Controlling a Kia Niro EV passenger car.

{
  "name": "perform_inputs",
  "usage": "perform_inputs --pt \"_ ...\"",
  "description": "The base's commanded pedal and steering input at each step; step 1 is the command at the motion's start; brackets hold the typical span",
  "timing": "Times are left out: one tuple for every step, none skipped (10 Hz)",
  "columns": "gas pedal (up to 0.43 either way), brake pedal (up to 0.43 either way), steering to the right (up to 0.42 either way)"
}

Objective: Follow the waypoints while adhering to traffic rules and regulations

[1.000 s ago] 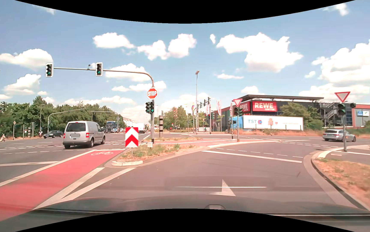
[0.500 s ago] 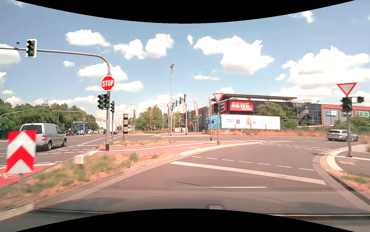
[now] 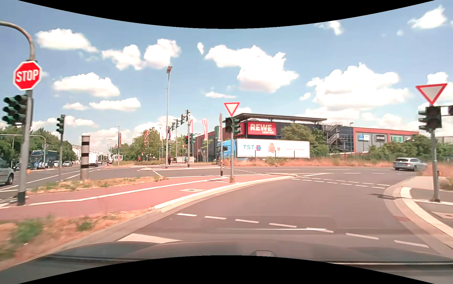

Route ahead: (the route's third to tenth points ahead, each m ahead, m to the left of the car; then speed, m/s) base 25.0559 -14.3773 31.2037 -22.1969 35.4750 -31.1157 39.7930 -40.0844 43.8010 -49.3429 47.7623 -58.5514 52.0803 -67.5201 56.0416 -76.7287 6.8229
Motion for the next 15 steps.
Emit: perform_inputs --pt "0.0 0.03 0.184" --pt "0.0 0.0 0.183" --pt "0.0 0.0 0.181" --pt "0.0 0.0 0.175" --pt "0.0 0.0 0.169" --pt "0.0 0.0 0.166" --pt "0.0 0.0 0.162" --pt "0.0 0.0 0.16" --pt "0.0 0.0 0.158" --pt "0.0 0.0 0.156" --pt "0.008 0.0 0.153" --pt "0.008 0.0 0.148" --pt "0.008 0.0 0.139" --pt "0.02 0.0 0.13" --pt "0.028 0.0 0.122"
